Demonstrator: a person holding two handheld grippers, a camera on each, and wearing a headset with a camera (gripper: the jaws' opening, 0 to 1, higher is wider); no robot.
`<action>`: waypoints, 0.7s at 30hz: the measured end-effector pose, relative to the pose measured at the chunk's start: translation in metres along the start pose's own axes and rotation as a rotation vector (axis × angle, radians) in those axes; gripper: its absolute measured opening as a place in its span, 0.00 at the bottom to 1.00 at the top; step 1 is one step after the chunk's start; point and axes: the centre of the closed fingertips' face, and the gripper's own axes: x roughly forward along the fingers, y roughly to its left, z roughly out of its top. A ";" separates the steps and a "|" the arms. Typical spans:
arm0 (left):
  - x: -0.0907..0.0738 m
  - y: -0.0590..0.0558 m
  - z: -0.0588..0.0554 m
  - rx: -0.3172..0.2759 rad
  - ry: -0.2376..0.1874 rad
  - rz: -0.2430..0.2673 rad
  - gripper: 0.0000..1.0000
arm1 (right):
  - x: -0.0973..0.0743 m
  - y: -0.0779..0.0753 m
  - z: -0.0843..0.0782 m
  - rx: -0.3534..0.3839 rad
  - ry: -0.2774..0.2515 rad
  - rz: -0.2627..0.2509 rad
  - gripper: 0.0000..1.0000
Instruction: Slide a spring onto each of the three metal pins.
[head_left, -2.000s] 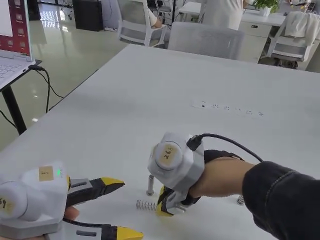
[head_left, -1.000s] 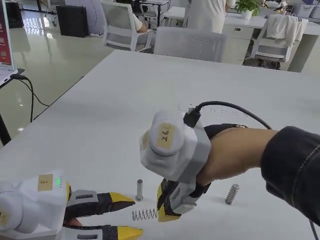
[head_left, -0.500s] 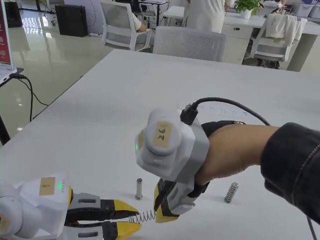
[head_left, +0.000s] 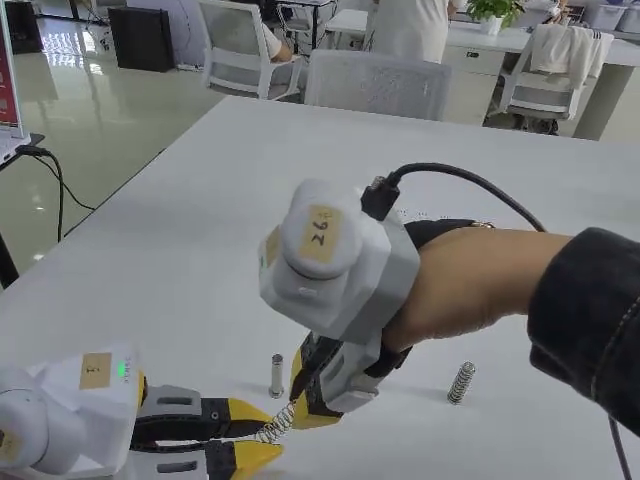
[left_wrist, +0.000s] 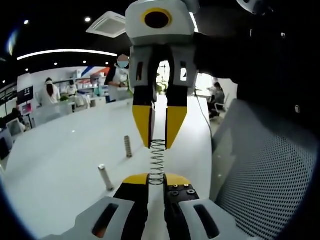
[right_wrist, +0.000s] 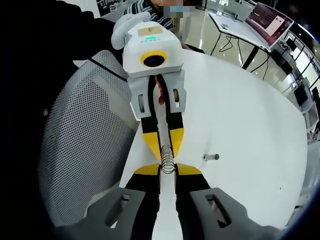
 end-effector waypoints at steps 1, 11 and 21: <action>0.000 0.000 0.000 0.000 0.000 0.000 0.03 | 0.000 0.000 0.002 -0.003 -0.004 -0.003 0.08; 0.000 0.001 0.003 -0.002 -0.015 0.007 0.03 | 0.000 0.000 0.021 -0.031 -0.052 -0.019 0.08; 0.001 0.000 0.003 -0.004 -0.020 0.007 0.02 | 0.005 -0.001 0.016 -0.012 -0.037 -0.007 0.12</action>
